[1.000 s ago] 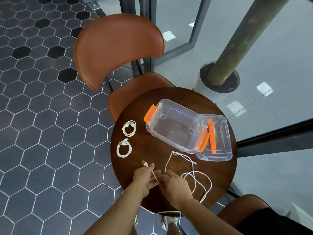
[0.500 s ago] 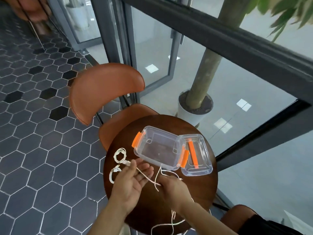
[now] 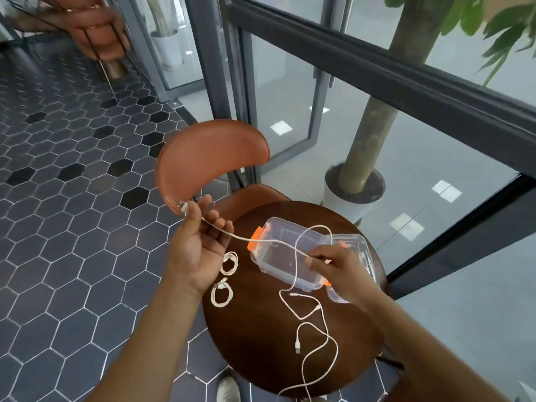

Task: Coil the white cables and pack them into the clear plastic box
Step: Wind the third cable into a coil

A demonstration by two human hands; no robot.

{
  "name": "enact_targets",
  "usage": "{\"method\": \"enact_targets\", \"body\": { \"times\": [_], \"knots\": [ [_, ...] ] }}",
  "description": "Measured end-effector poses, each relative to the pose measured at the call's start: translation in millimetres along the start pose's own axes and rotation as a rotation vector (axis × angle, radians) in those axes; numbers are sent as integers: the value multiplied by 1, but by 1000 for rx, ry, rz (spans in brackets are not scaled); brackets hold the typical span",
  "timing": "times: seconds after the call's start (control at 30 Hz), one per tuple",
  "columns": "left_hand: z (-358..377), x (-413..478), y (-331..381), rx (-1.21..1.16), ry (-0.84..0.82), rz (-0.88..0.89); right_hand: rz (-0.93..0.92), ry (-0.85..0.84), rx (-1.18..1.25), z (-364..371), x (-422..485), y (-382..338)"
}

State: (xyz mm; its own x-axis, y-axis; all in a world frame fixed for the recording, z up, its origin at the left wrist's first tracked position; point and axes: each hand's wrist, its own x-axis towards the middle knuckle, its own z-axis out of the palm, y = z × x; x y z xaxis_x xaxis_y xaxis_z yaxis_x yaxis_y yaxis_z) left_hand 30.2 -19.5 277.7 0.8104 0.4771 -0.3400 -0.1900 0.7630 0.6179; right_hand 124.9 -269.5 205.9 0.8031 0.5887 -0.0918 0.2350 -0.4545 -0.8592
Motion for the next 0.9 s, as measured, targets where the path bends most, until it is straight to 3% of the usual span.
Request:
{"method": "enact_targets", "body": {
  "times": [0.23,0.43,0.6,0.73,0.8,0.9],
  "knots": [
    [14,-5,26,3,-58,61,-103,-40,104,-19,3,-29],
    [35,-28,42,60,-278,4,-77,-132,-221,-12,22,-42],
    [38,-48,38,489,-371,-79,-39,-107,-422,-15,47,-79],
    [37,-53,32,828,-408,-162,-36,-49,-137,-24,53,-131],
    [34,-50,25,871,-349,-166,-86,-22,-45,-25,46,-157],
    [29,-45,18,788,-269,-181,-190,-10,-164,-20,30,-180]
  ]
}}
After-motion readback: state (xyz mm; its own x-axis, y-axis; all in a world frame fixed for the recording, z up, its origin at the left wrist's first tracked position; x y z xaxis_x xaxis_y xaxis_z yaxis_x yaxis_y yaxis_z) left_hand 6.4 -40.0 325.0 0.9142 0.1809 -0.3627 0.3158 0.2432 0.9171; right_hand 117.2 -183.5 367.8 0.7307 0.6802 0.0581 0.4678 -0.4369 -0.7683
